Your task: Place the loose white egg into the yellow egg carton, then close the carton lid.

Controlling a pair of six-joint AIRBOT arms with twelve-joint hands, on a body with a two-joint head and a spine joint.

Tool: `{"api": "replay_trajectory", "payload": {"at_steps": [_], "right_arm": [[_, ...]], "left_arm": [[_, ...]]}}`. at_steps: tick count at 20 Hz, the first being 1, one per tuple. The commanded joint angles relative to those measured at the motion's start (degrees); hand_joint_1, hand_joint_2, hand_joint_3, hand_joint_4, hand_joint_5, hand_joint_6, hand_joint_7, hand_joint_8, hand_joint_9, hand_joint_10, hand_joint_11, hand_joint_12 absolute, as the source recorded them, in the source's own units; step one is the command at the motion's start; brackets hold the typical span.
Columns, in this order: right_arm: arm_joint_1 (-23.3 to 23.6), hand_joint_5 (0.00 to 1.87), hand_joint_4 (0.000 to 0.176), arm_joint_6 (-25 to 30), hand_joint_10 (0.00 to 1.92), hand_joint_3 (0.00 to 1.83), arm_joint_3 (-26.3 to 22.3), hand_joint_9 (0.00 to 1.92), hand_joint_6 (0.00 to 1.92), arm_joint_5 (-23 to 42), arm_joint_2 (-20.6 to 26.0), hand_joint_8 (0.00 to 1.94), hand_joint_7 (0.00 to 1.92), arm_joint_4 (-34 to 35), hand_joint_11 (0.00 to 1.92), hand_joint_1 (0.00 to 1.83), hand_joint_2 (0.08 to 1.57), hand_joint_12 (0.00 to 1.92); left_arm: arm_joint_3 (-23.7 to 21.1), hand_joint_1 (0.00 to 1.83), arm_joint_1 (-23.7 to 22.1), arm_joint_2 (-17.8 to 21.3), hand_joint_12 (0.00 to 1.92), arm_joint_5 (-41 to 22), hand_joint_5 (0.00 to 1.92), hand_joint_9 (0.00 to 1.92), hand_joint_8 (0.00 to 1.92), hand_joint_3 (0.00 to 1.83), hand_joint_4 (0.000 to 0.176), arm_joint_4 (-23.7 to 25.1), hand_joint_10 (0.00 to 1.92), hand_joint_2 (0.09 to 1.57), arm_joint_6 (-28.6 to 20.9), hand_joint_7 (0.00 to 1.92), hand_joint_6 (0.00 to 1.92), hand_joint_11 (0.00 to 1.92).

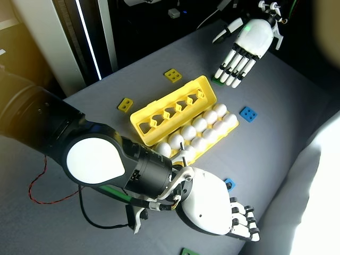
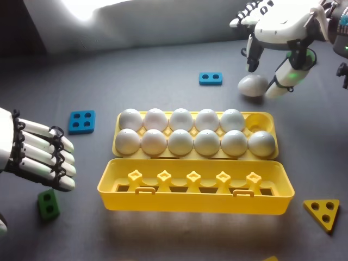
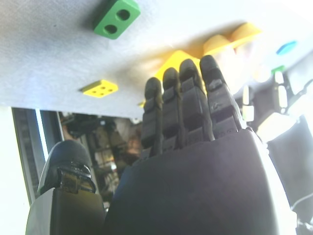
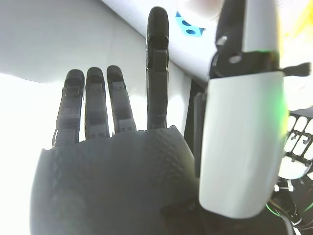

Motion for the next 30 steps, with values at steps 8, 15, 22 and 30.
{"api": "replay_trajectory", "payload": {"at_steps": [8, 15, 22, 30], "right_arm": [[0.25, 0.97, 0.176, -0.03, 0.00, 0.00, 1.00, 0.00, 0.02, 2.76, -0.35, 0.00, 0.00, 1.03, 0.00, 0.86, 0.80, 0.00], [-0.57, 0.92, 0.176, -0.02, 0.00, 0.00, 4.31, 0.00, 0.00, 3.02, -2.39, 0.01, 0.01, 1.03, 0.00, 0.86, 0.79, 0.00], [-1.37, 0.96, 0.176, -0.03, 0.00, 0.00, 5.02, 0.00, 0.03, 4.48, -2.75, 0.00, 0.00, 1.66, 0.00, 0.83, 0.79, 0.00], [-1.75, 0.97, 0.176, -0.04, 0.00, 0.00, 5.63, 0.00, 0.02, 5.60, -3.95, 0.00, 0.01, 1.66, 0.00, 0.84, 0.78, 0.00]], "left_arm": [[0.41, 0.00, -0.78, 1.20, 0.35, -3.12, 0.27, 0.21, 0.00, 0.00, 0.000, -3.54, 0.00, 1.17, -2.53, 0.26, 0.00, 0.00], [0.28, 0.00, -0.96, 0.81, 0.32, -3.11, 0.26, 0.21, 0.00, 0.00, 0.000, -2.69, 0.00, 1.19, -2.53, 0.26, 0.00, 0.00], [0.27, 0.00, -1.21, 0.66, 0.36, -3.11, 0.25, 0.21, 0.00, 0.00, 0.000, -2.61, 0.00, 1.19, -2.53, 0.25, 0.00, 0.00], [0.12, 0.00, -1.25, 0.74, 0.35, -3.08, 0.25, 0.21, 0.00, 0.00, 0.000, -2.55, 0.00, 1.19, -2.53, 0.25, 0.00, 0.00]]}}
